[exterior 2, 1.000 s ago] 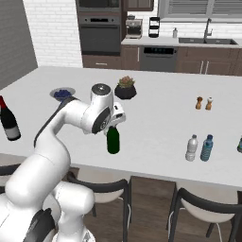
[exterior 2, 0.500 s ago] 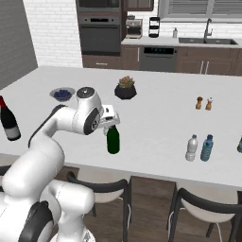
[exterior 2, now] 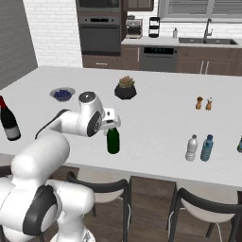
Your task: Move the plastic bottles in the middle to the plastics group, and the glass bottles in the middle to the glass group.
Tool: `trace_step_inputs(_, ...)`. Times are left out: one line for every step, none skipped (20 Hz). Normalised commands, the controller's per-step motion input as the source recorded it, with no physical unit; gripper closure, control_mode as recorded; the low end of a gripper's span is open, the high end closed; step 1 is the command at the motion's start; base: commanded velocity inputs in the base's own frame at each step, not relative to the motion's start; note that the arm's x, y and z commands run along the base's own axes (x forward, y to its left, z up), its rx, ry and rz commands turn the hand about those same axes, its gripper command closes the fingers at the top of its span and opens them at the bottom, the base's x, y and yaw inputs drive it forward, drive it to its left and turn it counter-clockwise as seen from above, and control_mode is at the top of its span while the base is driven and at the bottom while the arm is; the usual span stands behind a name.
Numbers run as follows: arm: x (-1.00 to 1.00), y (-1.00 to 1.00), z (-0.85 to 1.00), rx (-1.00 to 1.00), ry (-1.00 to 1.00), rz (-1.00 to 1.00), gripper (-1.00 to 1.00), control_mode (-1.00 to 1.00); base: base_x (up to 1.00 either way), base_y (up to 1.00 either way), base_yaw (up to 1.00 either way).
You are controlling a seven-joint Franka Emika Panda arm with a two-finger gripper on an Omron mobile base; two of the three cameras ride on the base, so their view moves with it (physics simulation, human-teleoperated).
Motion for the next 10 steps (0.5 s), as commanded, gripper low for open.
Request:
trace_step_inputs(0.22, -0.02, 0.00, 0.00, 0.00, 0.00, -1.00, -1.00, 0.00, 0.00, 0.00)
trace_step_inputs(0.16, -0.11, 0.00, 0.05, 0.00, 0.00, -1.00, -1.00, 0.00, 0.00, 0.00)
trace_step_inputs(0.05, -0.16, 0.00, 0.13, 0.00, 0.00, -1.00, -1.00, 0.00, 0.00, 0.00)
trace_step_inputs(0.09, -0.11, 0.00, 0.14, 0.02, -0.02, -1.00, -1.00, 0.00, 0.00, 0.00)
trace_step_inputs(0.08, -0.06, 0.00, 0.13, 0.03, -0.03, -1.00, -1.00, 0.00, 0.00, 0.00)
trace_step_inputs(0.02, -0.05, 0.00, 0.13, 0.01, -0.04, -1.00, -1.00, 0.00, 0.00, 0.00)
trace_step_inputs(0.02, -0.04, 0.00, 0.11, 0.00, -0.05, -1.00, -1.00, 0.00, 0.00, 0.00)
trace_step_inputs(0.09, -0.05, 0.00, 0.12, 0.01, -0.06, -1.00, -1.00, 0.00, 0.00, 0.00)
trace_step_inputs(0.21, -0.06, 0.00, 0.12, 0.04, -0.07, -1.00, -1.00, 0.00, 0.00, 0.00)
trace_step_inputs(0.21, 0.00, 0.00, 0.13, 0.05, -0.09, -1.00, -1.00, 0.00, 0.00, 0.00)
